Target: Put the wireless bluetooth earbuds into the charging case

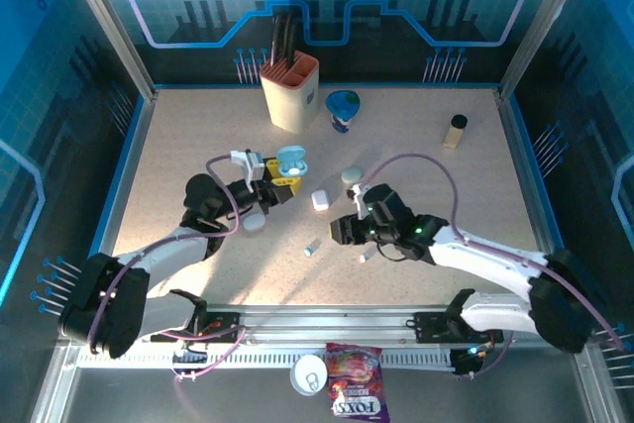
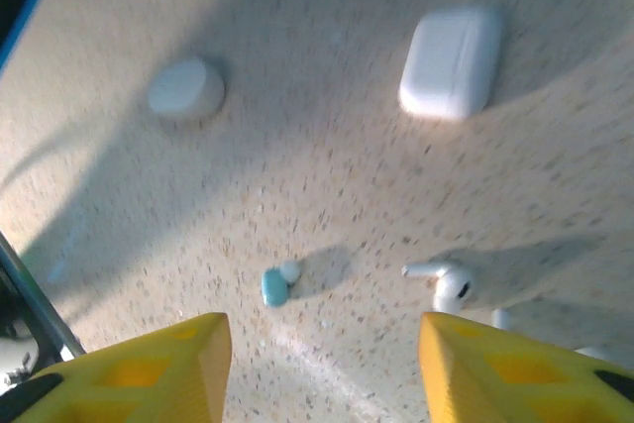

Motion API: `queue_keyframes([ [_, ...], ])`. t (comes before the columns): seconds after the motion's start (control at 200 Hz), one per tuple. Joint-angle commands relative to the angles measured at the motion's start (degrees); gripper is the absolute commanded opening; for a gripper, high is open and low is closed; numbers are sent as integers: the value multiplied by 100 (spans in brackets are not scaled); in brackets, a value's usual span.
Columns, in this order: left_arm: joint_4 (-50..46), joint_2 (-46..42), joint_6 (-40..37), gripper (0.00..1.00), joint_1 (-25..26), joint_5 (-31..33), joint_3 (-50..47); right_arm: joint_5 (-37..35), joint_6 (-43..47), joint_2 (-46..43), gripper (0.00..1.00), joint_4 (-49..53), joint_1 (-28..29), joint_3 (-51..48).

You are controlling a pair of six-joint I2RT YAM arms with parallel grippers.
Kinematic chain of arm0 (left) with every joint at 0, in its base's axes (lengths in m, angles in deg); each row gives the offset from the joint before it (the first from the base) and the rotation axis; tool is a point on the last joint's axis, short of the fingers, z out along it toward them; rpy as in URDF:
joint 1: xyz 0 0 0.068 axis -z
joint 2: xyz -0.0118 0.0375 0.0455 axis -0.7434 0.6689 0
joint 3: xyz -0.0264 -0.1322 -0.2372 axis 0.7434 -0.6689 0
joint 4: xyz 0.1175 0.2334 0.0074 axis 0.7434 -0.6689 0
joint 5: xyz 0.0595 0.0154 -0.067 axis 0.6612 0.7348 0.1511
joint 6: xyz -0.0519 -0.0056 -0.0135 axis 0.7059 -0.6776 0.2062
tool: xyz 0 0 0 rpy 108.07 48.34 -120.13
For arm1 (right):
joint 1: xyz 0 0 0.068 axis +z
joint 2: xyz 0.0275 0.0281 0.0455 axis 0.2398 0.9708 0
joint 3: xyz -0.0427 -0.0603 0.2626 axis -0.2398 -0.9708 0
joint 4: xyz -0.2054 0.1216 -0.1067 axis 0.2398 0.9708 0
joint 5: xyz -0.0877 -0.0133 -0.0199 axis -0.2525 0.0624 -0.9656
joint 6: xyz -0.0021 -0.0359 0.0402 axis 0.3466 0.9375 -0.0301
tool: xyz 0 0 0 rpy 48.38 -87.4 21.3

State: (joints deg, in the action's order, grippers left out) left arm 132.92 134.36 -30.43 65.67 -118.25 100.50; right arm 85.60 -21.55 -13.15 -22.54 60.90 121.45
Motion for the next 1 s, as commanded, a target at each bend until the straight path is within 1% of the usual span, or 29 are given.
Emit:
queue_keyframes([
  [0.0, 373, -153, 219, 35, -119, 289, -62, 132, -151, 551, 50, -234, 341, 286],
  [0.19, 167, -301, 255, 35, -480, 848, -40, -306, -22, 1654, 47, 711, 861, 1262],
  [0.315, 83, -293, 341, 35, -672, 787, 51, -359, 46, 2344, 48, 1174, 1036, 1961],
  [0.48, 140, -300, 463, 35, -741, 770, 85, -51, 170, 2988, 48, 1161, 987, 2431],
  [0.745, 53, -339, 479, 35, -807, 760, 77, 1035, 524, 3808, 49, 1005, 637, 2811],
  [0.855, 69, -361, 477, 35, -816, 779, 45, 1205, 662, 3921, 49, 1037, 520, 2782],
  [0.99, 30, -405, 423, 35, -816, 795, 28, 1314, 690, 3797, 47, 1060, 412, 2581],
])
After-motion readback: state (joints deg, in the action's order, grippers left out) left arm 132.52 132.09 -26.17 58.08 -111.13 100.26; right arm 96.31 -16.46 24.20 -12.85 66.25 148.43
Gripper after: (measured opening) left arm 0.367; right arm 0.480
